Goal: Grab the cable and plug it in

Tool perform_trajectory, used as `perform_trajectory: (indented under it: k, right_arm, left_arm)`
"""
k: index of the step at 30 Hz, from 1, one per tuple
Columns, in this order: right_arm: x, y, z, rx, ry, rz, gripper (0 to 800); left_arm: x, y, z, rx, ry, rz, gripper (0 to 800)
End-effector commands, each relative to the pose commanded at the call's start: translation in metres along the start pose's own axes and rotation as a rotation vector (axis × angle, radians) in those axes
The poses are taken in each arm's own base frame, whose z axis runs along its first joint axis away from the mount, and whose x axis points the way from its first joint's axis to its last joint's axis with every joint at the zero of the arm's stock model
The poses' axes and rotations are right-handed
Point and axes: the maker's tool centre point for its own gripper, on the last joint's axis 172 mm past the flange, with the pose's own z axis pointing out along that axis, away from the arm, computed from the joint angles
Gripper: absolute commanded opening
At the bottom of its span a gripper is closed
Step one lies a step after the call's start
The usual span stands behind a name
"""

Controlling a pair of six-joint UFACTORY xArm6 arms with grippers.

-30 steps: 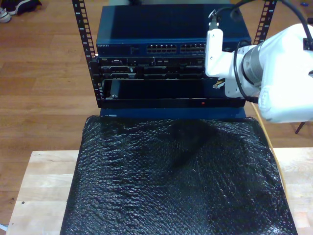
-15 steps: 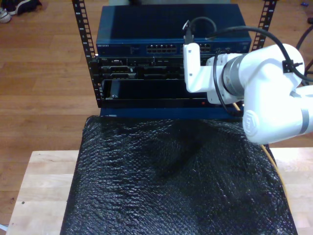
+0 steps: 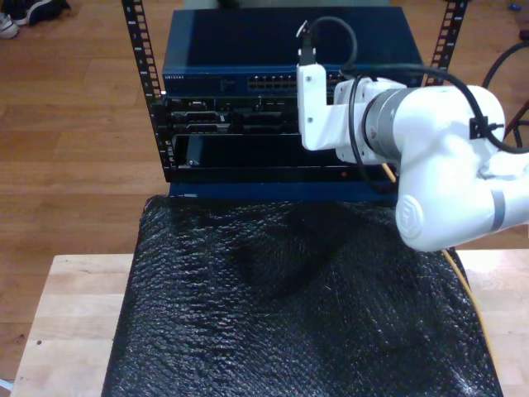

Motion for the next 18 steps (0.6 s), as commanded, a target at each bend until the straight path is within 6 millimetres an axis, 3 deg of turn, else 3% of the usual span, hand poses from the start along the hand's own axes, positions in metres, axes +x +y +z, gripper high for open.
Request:
perform_trajectory:
  k: [13,18]
  right_arm:
    - [0.008,-0.016,0.013,0.019,0.012,-0.061,0]
    - [0.015,-0.005,0.016,-0.027,0.026,-0.104,0]
  left_arm:
    - [0.0,0.0,0.0,0.0,0.0,0.0,798]
    - [0.0,0.0,0.0,0.0,0.0,0.0,799]
